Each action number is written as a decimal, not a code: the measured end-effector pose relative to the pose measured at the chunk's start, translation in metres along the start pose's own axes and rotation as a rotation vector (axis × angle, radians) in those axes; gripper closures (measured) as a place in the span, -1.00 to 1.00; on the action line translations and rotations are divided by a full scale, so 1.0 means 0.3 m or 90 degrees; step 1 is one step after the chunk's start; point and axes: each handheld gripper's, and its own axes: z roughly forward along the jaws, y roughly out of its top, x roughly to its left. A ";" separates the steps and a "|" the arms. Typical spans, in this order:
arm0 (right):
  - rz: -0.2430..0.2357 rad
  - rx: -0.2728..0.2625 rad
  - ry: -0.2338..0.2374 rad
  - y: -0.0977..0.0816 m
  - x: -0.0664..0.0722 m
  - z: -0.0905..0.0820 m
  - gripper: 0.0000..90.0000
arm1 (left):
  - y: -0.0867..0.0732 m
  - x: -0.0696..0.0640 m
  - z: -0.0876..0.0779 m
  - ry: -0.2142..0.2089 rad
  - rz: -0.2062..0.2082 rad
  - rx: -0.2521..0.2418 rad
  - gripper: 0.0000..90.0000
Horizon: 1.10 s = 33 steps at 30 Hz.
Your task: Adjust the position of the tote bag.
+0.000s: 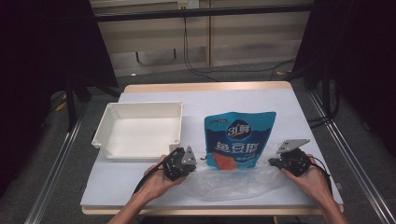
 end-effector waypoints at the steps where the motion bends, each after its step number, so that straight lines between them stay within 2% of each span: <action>1: 0.003 -0.001 0.004 -0.001 0.002 -0.002 1.00 | -0.002 0.003 -0.001 -0.003 -0.006 -0.002 1.00; 3: 0.004 -0.011 0.013 -0.005 0.002 0.000 1.00 | -0.004 0.005 -0.003 0.001 -0.001 0.004 1.00; 9: 0.003 -0.005 0.013 -0.005 -0.005 -0.001 1.00 | -0.025 0.025 -0.016 -0.009 -0.018 0.007 1.00; 10: 0.000 -0.007 0.007 -0.005 -0.007 0.000 1.00 | -0.026 0.028 -0.014 -0.007 -0.023 0.000 1.00; 11: 0.001 -0.009 0.000 -0.004 -0.011 0.001 1.00 | -0.027 0.024 -0.018 -0.006 -0.024 0.007 1.00; 12: 0.007 -0.006 0.008 -0.003 -0.014 0.002 1.00 | -0.028 0.023 -0.018 -0.003 -0.016 0.008 1.00; 13: -0.001 0.000 -0.005 -0.001 -0.016 0.000 1.00 | -0.028 0.023 -0.018 -0.002 -0.017 0.008 1.00; 16: 0.001 0.007 -0.010 -0.001 -0.023 -0.003 1.00 | -0.029 0.023 -0.017 -0.002 -0.022 0.004 1.00; 18: 0.001 0.006 -0.014 -0.005 -0.030 -0.003 1.00 | -0.029 0.018 -0.019 0.002 -0.013 0.009 1.00; 19: 0.002 0.008 -0.019 -0.007 -0.031 -0.005 1.00 | -0.027 0.015 -0.018 0.005 -0.007 0.010 1.00; 20: -0.007 0.013 -0.038 -0.006 -0.028 -0.007 1.00 | -0.026 0.014 -0.018 0.005 -0.010 0.012 1.00; 21: -0.011 0.013 -0.036 -0.007 -0.028 -0.006 1.00 | -0.027 0.015 -0.019 0.003 -0.014 0.014 1.00; 22: -0.003 0.017 -0.040 -0.008 -0.027 -0.009 1.00 | -0.030 0.018 -0.020 0.004 -0.014 0.012 1.00; 23: -0.012 0.007 -0.038 -0.011 -0.032 -0.006 1.00 | -0.032 0.020 -0.021 0.000 -0.019 0.010 1.00; 28: 0.004 0.004 -0.035 -0.012 -0.045 -0.006 1.00 | -0.045 0.018 -0.029 0.001 -0.023 0.005 1.00; 32: 0.011 -0.004 -0.033 -0.018 -0.045 -0.006 1.00 | -0.054 0.020 -0.041 -0.003 -0.017 0.016 1.00; 33: 0.008 -0.003 -0.039 -0.019 -0.043 -0.008 1.00 | -0.057 0.020 -0.042 -0.006 -0.026 0.014 1.00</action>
